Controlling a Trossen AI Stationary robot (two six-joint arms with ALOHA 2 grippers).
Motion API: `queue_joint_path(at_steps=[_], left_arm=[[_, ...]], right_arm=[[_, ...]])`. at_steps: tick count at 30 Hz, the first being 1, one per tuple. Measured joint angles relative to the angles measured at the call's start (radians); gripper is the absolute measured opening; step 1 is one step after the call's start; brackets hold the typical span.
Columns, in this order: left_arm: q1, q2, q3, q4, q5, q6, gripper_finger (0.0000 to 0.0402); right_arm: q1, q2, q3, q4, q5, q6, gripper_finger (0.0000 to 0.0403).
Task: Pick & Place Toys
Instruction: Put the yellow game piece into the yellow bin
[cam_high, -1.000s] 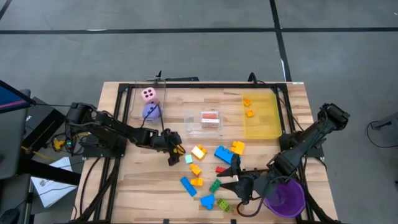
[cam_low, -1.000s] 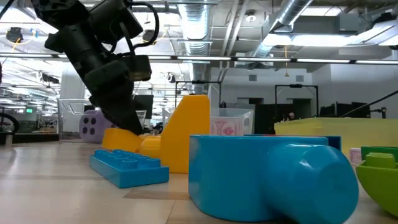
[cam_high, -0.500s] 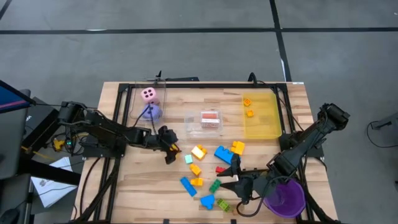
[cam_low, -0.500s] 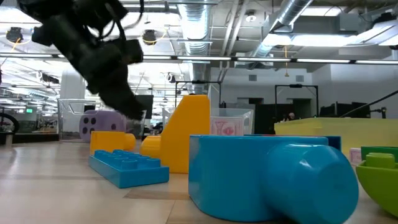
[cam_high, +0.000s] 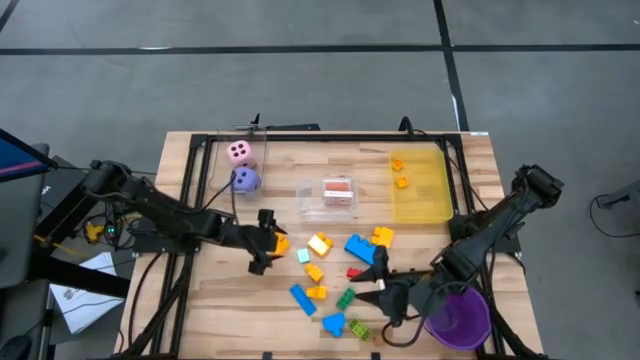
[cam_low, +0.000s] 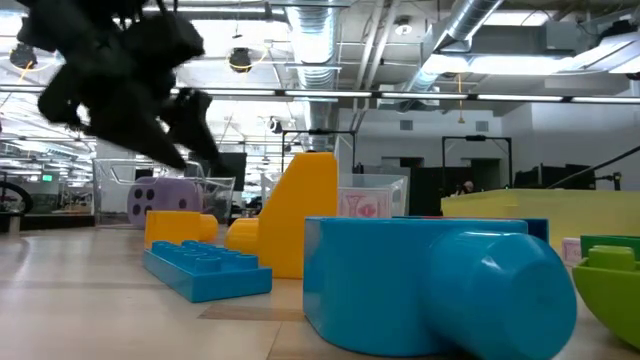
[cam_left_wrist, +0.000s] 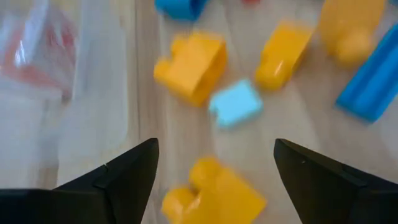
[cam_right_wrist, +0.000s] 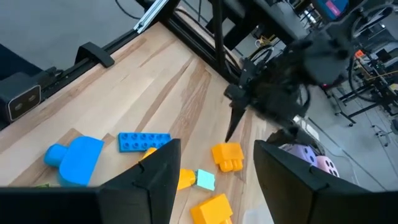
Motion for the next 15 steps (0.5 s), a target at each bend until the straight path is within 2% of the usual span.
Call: queue_joint_path(at_steps=[9,15], left_arm=[[0.045,0.074,0.0,-0.046,0.021,0.16,0.033],[0.131,0.119,-0.001,-0.09,0.104,0.181,0.0329]], right_arm=[[0.0,-0.042,0.0,-0.023,-0.003,0.051,0.0195],[0.001,-0.042,0.0,-0.027,-0.004,0.052,0.0195]])
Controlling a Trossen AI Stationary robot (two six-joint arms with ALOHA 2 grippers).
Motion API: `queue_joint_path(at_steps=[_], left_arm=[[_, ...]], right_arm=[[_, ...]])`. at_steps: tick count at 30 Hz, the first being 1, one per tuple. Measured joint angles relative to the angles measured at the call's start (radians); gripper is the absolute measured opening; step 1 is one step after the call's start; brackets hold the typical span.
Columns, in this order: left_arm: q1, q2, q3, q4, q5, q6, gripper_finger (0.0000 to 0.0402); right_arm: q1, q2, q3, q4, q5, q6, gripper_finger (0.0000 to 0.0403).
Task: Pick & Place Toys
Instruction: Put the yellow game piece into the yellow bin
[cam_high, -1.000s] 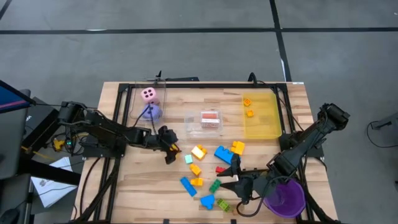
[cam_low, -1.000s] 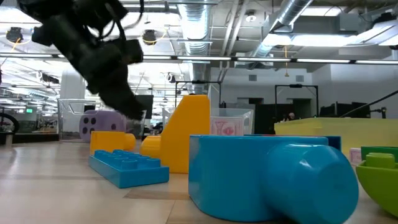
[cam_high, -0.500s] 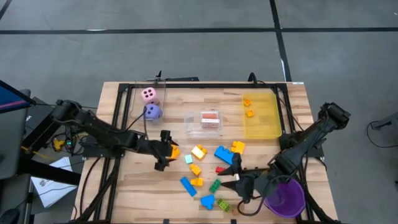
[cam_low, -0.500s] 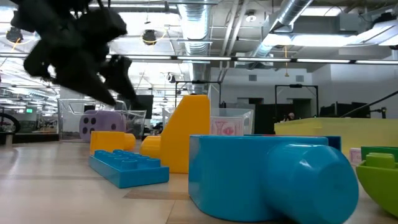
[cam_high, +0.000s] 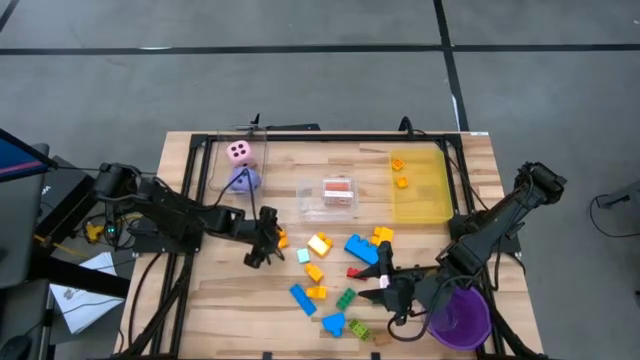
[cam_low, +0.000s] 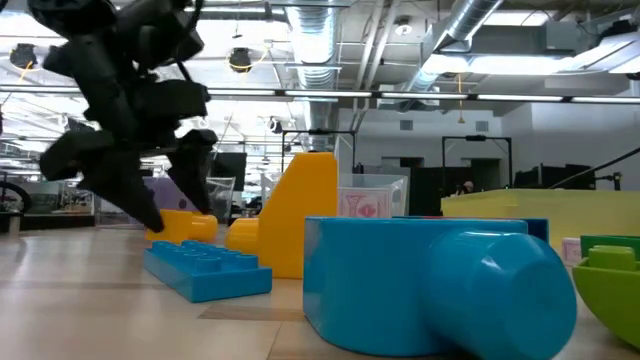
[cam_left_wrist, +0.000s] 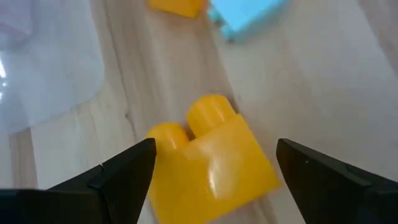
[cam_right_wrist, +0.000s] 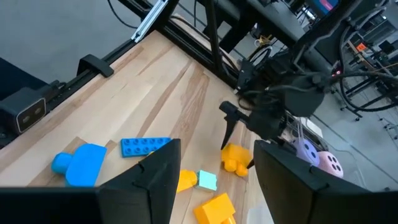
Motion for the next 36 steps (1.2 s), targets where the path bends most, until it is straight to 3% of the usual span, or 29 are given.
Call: queue_joint_path(at_steps=[7,12,18,22,26,29,32,36], left_arm=[[0.07,0.015,0.003,0.011,0.047,-0.008,0.0329],[0.063,0.014,0.003,0.013,0.069,-0.052,0.0329],[-0.004,0.016,0.002,0.055,0.089,-0.14,0.0328],[-0.066,0.015,0.001,0.168,0.136,-0.195,0.0328],[-0.128,0.008,0.001,0.29,0.127,-0.21,0.0328],[-0.15,-0.002,0.001,0.323,0.085,-0.332,0.0328],[-0.177,-0.001,0.001,0.288,0.06,-0.41,0.0328],[-0.252,-0.001,0.001,0.194,0.029,-0.287,0.0328]], right_arm=[[0.0,0.0,0.0,-0.012,0.0,0.011,0.0195],[0.0,0.0,0.0,-0.034,0.0,0.038,0.0195],[0.0,0.0,0.0,-0.042,0.0,0.052,0.0195],[0.0,0.0,0.0,-0.042,0.0,0.052,0.0195],[0.0,0.0,0.0,-0.04,0.0,0.053,0.0195],[0.0,0.0,0.0,-0.04,0.0,0.053,0.0195],[0.0,0.0,0.0,-0.04,0.0,0.053,0.0195],[0.0,0.0,0.0,-0.04,0.0,0.053,0.0195]])
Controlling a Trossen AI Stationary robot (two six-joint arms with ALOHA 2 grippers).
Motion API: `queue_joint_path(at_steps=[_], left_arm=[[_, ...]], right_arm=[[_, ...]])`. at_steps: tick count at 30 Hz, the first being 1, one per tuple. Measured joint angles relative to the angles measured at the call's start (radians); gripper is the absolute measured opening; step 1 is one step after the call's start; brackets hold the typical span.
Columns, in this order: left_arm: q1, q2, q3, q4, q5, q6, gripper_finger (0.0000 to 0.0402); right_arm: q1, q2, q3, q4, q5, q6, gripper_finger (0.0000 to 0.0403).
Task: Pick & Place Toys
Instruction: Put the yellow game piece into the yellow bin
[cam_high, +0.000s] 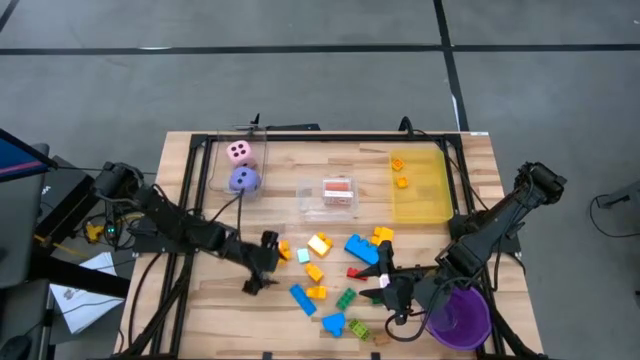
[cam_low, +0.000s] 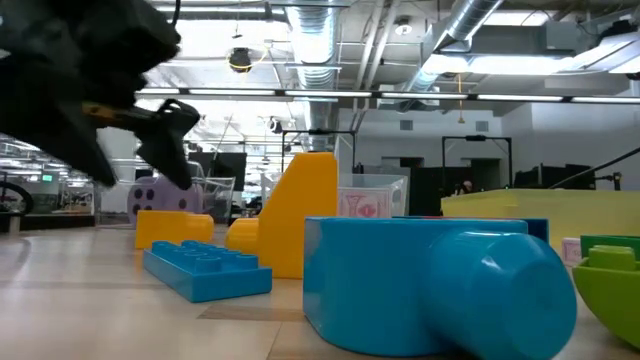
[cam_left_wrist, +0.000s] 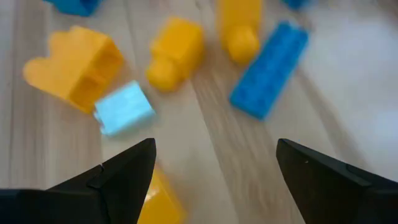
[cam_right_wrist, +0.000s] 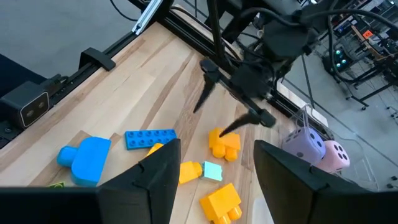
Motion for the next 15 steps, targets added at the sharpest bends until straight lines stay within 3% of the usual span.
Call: queue_joint_path(at_steps=[3,5,9,15], left_arm=[[-0.019,0.0,0.0,-0.037,-0.106,-0.031,0.0328],[-0.02,0.0,0.0,-0.071,-0.153,-0.16,0.0328],[-0.018,0.0,0.0,-0.079,-0.16,-0.469,0.0328],[-0.05,0.0,0.0,-0.076,-0.156,-0.731,0.0328]], right_arm=[[0.0,0.0,0.0,0.0,0.0,0.0,0.0195],[0.0,0.0,0.0,0.0,0.0,0.0,0.0195],[0.0,0.0,0.0,0.0,0.0,0.0,0.0195],[-0.002,0.0,0.0,0.001,0.0,0.0,0.0195]])
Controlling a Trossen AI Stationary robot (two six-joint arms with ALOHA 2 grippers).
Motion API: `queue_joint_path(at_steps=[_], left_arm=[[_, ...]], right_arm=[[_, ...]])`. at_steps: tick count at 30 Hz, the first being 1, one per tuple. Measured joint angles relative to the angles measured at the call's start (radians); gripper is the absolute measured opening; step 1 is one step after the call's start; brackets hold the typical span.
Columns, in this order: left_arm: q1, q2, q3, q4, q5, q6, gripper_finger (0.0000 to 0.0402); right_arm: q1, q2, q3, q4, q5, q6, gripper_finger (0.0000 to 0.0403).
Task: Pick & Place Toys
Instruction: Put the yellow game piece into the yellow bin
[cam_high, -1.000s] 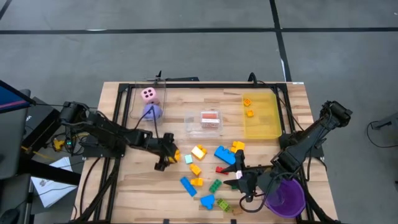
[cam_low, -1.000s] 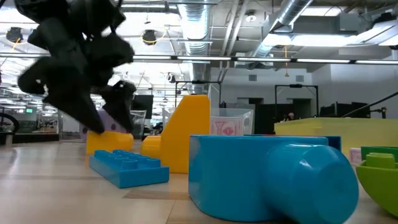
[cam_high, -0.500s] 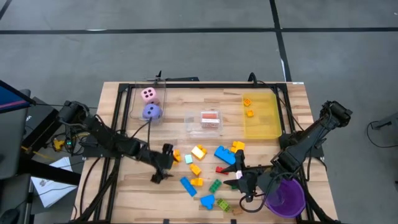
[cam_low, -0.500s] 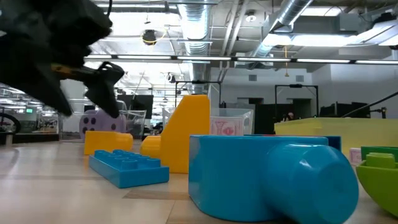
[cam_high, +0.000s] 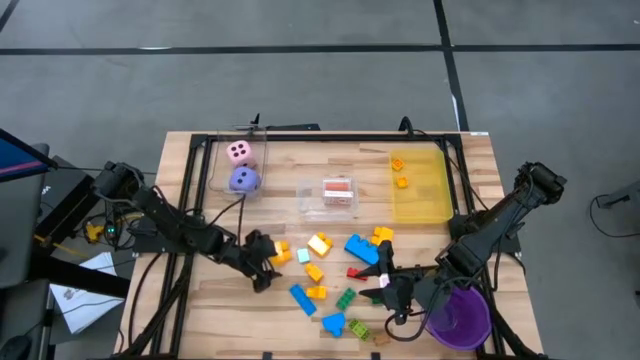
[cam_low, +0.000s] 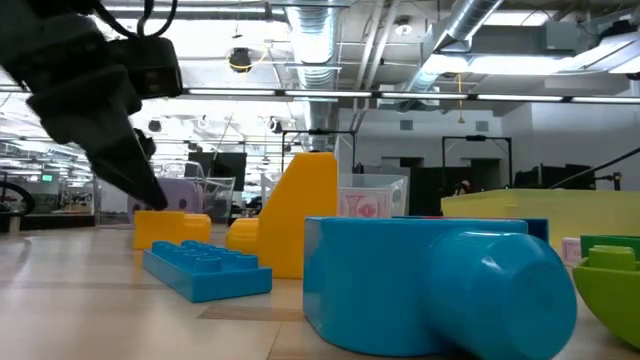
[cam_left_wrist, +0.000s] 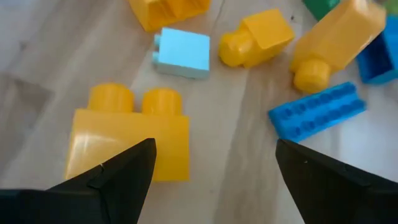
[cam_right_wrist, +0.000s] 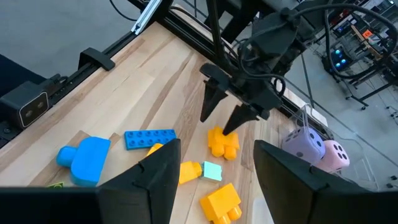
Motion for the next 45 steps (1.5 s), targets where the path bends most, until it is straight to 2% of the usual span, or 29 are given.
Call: queue_joint_path(at_steps=[7,12,19,26,31,34,38,42,45], left_arm=[[0.005,-0.002,0.002,0.005,0.014,-0.207,0.0328],[0.001,-0.004,0.006,-0.038,0.052,-0.209,0.0328],[0.002,-0.036,0.005,-0.152,0.145,-0.023,0.0328],[0.001,-0.196,-0.003,-0.401,0.212,0.175,0.0328],[0.001,-0.311,-0.003,-0.544,0.172,0.237,0.0328],[0.001,-0.375,-0.002,-0.516,0.144,0.242,0.0328],[0.001,-0.414,-0.001,-0.488,0.043,0.162,0.0328],[-0.013,-0.363,0.0,-0.488,-0.029,0.081,0.0328],[-0.019,-0.249,0.038,-0.497,-0.041,0.029,0.0328]], right_arm=[[0.0,0.0,0.0,0.0,0.0,0.009,0.0195],[0.0,0.0,0.0,0.0,0.0,0.01,0.0195],[0.0,0.0,0.0,0.0,0.0,0.01,0.0195],[0.0,0.0,0.0,0.0,0.0,0.009,0.0195],[0.0,0.0,0.0,-0.002,0.0,0.008,0.0195],[0.0,0.0,0.0,-0.003,0.0,0.007,0.0195],[0.0,0.0,0.0,-0.004,0.0,0.008,0.0195],[0.0,0.0,0.0,-0.006,0.0,0.01,0.0195],[0.0,0.0,0.0,-0.007,0.0,0.01,0.0195]])
